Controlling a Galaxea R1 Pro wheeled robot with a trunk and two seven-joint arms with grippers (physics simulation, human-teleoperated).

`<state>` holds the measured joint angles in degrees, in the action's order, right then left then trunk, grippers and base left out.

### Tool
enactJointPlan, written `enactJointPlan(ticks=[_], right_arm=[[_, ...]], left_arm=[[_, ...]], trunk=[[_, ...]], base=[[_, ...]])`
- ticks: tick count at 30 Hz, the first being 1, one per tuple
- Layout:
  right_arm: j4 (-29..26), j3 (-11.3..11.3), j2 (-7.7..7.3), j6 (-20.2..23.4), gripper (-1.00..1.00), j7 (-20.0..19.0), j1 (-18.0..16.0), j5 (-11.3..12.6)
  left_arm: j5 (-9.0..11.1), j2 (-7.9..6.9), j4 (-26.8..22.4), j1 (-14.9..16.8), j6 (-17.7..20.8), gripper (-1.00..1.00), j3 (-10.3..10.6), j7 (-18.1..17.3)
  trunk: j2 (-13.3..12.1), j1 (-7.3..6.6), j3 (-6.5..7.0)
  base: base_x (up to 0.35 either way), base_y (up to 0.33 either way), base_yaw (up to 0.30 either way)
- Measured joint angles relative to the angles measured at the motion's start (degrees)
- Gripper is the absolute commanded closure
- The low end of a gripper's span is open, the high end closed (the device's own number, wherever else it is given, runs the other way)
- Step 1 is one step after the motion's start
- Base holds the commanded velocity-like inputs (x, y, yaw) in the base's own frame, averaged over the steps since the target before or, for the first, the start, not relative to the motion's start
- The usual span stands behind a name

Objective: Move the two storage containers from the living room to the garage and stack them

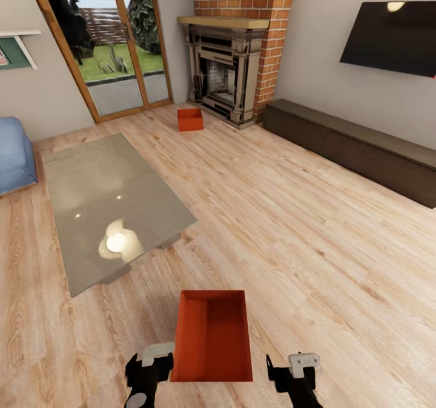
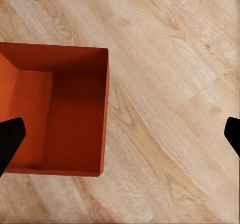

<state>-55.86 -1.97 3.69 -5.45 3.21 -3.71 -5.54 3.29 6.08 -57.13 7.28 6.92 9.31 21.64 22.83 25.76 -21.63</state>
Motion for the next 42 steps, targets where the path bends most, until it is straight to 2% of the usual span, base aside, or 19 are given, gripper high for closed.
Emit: enactJointPlan(ticks=[1, 3, 7, 13, 14, 19, 35, 42], right_arm=[[-0.9, 0.0, 0.00, 2.4, -1.00, -0.1, -0.5, 0.1], [-1.6, 0.0, 0.01, 4.4, -1.00, -0.1, -0.9, 0.2], [-1.9, 0.0, 0.05, 5.1, -1.00, -0.1, -1.1, 0.1], [-4.6, 0.0, 0.06, 6.0, -1.00, 0.0, -1.1, -0.1], [-5.2, 0.0, 0.07, 7.1, -1.00, 0.0, -1.1, -0.1], [-5.5, 0.0, 0.08, 8.2, -1.00, 0.0, -1.1, -0.1], [-5.8, 0.0, 0.09, 8.3, -1.00, 0.0, -1.1, -0.1], [-8.2, 0.0, 0.01, 8.4, -1.00, 0.0, -1.1, -0.1]], left_arm=[[0.0, 0.00, -3.2, 0.0, 3.0, -1.00, 0.0, 0.0], [0.0, -0.04, -6.4, 0.0, 7.1, -1.00, 0.0, -0.1], [0.0, -0.07, -7.4, 0.0, 9.1, -1.00, 0.1, -0.5], [-0.1, -0.04, -7.5, 0.0, 9.7, -1.00, 0.1, -1.3], [-0.2, 0.04, -7.6, 0.0, 9.7, -1.00, 0.2, -1.6], [-0.1, 0.02, -7.6, 0.0, 9.7, -1.00, 0.1, -1.7], [0.0, 0.11, -7.6, 0.0, 9.6, -1.00, 0.1, -1.7], [-0.2, -0.30, -7.6, 0.0, 9.6, -1.00, 0.1, -1.8]], trunk=[[0.0, 0.00, 0.00], [0.0, 0.00, -0.01], [0.0, 0.00, -0.01], [0.0, 0.00, -0.01], [0.0, 0.00, -0.01], [0.0, 0.00, -0.14], [0.0, 0.00, -1.60], [0.0, 0.00, -2.26]], base=[[0.000, 0.000, 0.000], [0.000, 0.000, 0.000], [0.000, 0.000, 0.000], [0.000, 0.000, 0.000], [0.000, 0.000, 0.000], [0.000, 0.000, 0.000], [0.000, 0.000, 0.000], [0.000, 0.000, 0.000]])
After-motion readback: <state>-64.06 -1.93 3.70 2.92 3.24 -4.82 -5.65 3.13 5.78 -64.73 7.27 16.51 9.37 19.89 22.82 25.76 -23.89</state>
